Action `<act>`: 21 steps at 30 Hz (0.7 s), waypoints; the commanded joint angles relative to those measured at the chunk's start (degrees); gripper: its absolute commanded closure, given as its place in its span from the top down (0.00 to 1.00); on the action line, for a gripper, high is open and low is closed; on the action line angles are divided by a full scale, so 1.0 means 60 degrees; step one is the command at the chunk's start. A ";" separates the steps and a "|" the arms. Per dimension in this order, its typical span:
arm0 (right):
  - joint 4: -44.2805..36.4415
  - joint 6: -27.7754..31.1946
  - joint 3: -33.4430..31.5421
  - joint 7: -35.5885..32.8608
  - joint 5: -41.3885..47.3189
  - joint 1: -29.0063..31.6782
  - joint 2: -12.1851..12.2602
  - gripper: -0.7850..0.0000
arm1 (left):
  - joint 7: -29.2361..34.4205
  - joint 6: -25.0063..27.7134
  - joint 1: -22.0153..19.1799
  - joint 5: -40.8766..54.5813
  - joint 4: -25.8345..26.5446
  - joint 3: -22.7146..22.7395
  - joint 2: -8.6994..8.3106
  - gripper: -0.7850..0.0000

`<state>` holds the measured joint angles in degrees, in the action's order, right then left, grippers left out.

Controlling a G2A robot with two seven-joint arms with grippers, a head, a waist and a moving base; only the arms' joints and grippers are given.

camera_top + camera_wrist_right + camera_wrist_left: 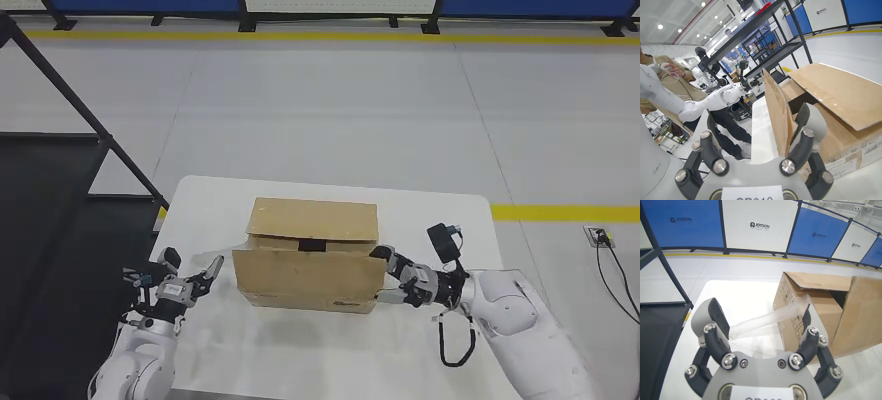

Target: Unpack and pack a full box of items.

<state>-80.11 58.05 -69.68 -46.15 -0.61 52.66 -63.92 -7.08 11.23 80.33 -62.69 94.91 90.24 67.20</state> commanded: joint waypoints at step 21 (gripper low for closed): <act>-0.3295 -0.0009 0.1227 -0.0022 -0.2060 0.1442 0.1669 1.00 | -0.0334 0.1666 0.0618 -0.0834 0.0841 -0.0132 -0.0069 1.00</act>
<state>-99.60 58.00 -62.76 -46.29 -12.24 61.25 -54.27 -9.06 20.36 83.82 -67.15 99.87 89.33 66.86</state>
